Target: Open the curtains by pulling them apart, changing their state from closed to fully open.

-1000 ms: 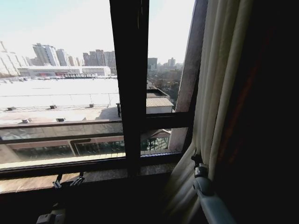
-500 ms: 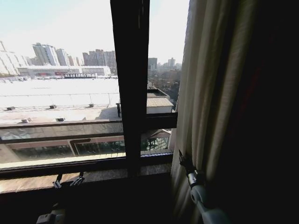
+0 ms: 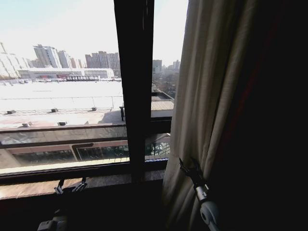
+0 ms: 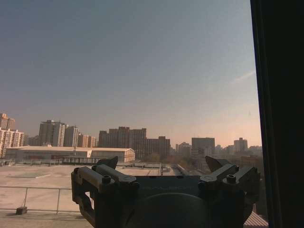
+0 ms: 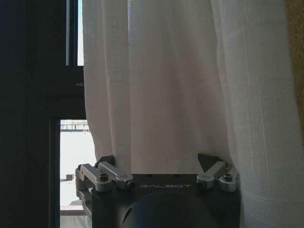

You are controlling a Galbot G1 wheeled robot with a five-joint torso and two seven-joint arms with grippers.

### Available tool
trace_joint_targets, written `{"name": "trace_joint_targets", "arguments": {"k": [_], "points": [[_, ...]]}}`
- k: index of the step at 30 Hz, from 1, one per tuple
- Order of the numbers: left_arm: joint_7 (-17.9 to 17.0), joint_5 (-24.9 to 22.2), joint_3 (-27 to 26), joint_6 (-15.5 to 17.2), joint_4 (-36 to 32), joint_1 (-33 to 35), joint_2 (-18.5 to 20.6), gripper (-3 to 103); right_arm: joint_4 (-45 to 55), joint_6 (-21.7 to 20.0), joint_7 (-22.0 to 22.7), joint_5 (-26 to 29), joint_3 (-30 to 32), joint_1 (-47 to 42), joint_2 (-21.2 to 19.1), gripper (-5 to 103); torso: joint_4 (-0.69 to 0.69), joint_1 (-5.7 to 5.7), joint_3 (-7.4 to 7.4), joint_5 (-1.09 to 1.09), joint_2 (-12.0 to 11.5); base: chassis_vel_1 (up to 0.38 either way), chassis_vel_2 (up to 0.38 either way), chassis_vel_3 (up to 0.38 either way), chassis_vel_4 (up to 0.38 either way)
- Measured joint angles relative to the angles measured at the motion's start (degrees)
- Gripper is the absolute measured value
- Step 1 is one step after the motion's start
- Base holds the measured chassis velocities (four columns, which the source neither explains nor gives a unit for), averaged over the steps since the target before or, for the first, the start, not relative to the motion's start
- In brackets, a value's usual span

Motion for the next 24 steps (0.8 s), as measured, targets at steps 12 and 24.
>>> {"name": "trace_joint_targets", "arguments": {"k": [12,24], "points": [[0.0,0.0,0.0,0.0,0.0,0.0,0.0,100,-0.1,-0.01,0.13,-0.09,0.05,0.14,0.05,100,0.0,0.0,0.0,0.0,0.0,0.0,0.0,0.0,0.0],[0.0,0.0,0.0,0.0,0.0,0.0,0.0,100,-0.26,-0.01,0.19,-0.13,0.06,0.22,0.09,100,-0.01,0.01,0.0,0.01,-0.01,0.057,0.025,-0.06,-0.028]]}}
